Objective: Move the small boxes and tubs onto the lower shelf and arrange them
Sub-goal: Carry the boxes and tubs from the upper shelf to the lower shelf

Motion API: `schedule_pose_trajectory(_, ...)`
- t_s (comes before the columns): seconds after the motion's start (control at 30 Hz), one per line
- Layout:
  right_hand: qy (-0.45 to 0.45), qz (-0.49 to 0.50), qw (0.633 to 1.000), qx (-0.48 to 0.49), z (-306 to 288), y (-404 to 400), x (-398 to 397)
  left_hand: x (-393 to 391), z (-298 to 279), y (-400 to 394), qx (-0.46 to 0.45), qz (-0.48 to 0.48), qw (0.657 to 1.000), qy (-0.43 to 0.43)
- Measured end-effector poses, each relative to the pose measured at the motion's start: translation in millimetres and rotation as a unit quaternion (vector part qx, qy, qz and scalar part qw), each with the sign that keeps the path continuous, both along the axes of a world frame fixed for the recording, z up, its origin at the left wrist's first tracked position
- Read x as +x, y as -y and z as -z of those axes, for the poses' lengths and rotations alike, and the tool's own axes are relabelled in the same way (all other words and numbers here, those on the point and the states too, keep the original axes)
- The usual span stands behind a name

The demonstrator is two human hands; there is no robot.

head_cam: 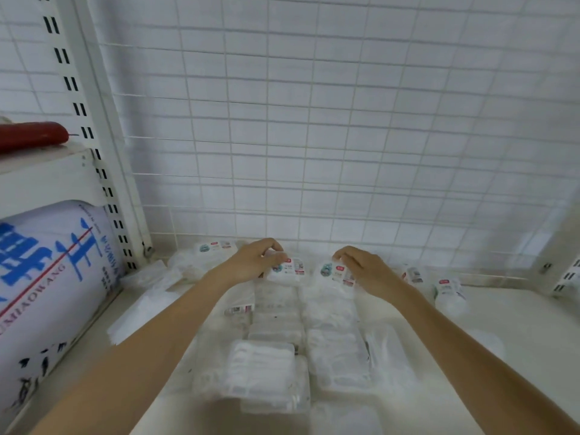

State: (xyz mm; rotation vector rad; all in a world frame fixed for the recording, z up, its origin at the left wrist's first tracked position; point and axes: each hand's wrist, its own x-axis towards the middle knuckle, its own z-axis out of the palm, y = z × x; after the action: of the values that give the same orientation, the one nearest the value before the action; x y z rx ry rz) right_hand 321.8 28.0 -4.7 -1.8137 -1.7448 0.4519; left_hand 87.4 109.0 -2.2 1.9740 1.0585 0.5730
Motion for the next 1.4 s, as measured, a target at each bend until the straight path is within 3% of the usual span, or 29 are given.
schedule_pose_trajectory(0.2, -0.184, 0.033, 0.979, -0.08, 6.7, 9.0, 1.5, 2.0, 4.3, 1.5, -0.061, 0.028, 0.997, -0.036)
schedule_pose_trajectory(0.3, -0.068, 0.008, 0.991, -0.112, 8.9, 14.3, 3.2, -0.4, 3.1, 3.9, -0.03, 0.06, 0.992, -0.105)
schedule_pose_trajectory(0.37, -0.04, 0.009, 0.994, -0.103, 11.9, 16.8, 1.1, 3.0, 5.5, 6.4, 0.018, 0.071, 0.989, -0.126)
schedule_pose_trajectory(0.53, -0.036, 0.043, 0.998, -0.043, 18.6, 23.4, -2.8, 4.1, 14.4, 7.4, 0.079, 0.058, 0.989, -0.111)
schedule_pose_trajectory(0.73, 0.094, 0.093, 0.99, 0.051, 2.2, 65.8, 9.9, 9.7, 13.9, 9.0, 0.221, 0.061, 0.97, -0.077)
schedule_pose_trajectory(1.07, 0.158, 0.24, 0.949, 0.129, -12.0, 245.2, 70.5, 62.3, -15.7, 91.8, 0.263, 0.166, 0.949, 0.053)
schedule_pose_trajectory(1.27, 0.153, 0.307, 0.933, 0.113, 6.0, 366.7, 99.0, 126.0, -14.3, 180.6, 0.283, 0.263, 0.921, 0.044)
schedule_pose_trajectory(1.4, 0.124, 0.359, 0.921, 0.09, 17.7, 441.5, 124.0, 181.4, 1.7, 235.5, 0.254, 0.291, 0.921, 0.054)
